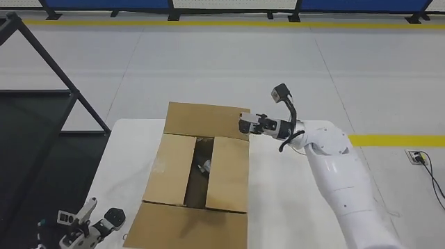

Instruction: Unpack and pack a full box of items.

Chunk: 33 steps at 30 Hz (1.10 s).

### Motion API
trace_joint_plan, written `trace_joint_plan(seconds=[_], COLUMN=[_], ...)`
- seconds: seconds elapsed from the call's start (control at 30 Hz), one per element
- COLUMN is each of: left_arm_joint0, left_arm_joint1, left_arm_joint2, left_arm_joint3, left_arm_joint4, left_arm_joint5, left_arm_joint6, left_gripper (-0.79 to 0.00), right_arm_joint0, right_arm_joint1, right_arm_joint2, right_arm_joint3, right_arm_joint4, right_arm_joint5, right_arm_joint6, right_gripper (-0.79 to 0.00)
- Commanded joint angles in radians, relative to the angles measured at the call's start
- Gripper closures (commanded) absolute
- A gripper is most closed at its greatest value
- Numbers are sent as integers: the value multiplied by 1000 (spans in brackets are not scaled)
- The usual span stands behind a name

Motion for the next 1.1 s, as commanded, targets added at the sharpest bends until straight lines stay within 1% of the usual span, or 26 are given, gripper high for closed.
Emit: trace_joint_plan(seconds=[0.0,0.07,0.13,0.2,0.27,0.5,0.57,0.63,0.67,0.83,0.97,1.07], left_arm_joint0=[11,23,30,34,37,38,38,42,45,53,51,46], left_arm_joint1=[6,15,23,31,36,36,36,37,39,48,50,51], left_arm_joint2=[-21,-41,-49,-50,-50,-49,-49,-24,-17,4,22,35], left_arm_joint3=[2,2,4,1,-3,-5,-5,-24,-36,-58,-66,-77], left_arm_joint4=[-18,9,41,87,112,110,110,102,105,100,61,27], left_arm_joint5=[28,59,84,98,100,102,102,119,122,147,160,172], left_arm_joint6=[-45,-103,-153,-188,-188,-183,-183,-197,-212,-249,-227,-204], left_gripper=[-785,-785,-785,-785,-785,-785,-785,-785,-785,-785,-785,-785], right_arm_joint0=[0,2,16,16,16,16,-4,-12,-6,44,83,109], right_arm_joint1=[17,28,35,35,35,35,35,34,37,39,26,12], right_arm_joint2=[30,45,47,47,47,47,47,39,35,11,-22,-48], right_arm_joint3=[14,42,96,96,96,96,105,123,141,254,332,377], right_arm_joint4=[-19,-19,-22,-22,-22,-22,-21,-2,-28,-48,-27,-24], right_arm_joint5=[0,1,49,49,49,49,70,65,68,45,-19,-72], right_arm_joint6=[-14,-3,8,8,8,8,-54,-55,-83,-95,-47,-48], right_gripper=[-785,-785,-785,-785,-785,-785,-785,-785,-785,-785,-785,-785])
